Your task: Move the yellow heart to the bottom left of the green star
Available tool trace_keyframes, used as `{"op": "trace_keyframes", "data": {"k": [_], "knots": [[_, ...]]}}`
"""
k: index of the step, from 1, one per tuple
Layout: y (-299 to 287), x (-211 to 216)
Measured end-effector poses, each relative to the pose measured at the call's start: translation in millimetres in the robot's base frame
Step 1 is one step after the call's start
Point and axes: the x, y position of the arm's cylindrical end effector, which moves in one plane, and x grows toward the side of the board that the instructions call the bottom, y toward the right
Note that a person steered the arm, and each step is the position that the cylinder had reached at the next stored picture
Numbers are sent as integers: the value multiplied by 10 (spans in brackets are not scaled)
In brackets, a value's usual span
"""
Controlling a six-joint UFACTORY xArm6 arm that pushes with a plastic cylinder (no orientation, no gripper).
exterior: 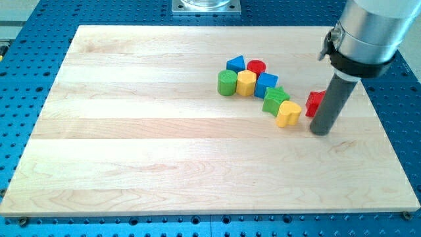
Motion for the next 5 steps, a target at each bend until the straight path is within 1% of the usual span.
{"op": "trace_keyframes", "data": {"k": [1,2,4,5], "knots": [[-658,-68],[-1206,170],[-1095,-288],[-1314,-113]]}}
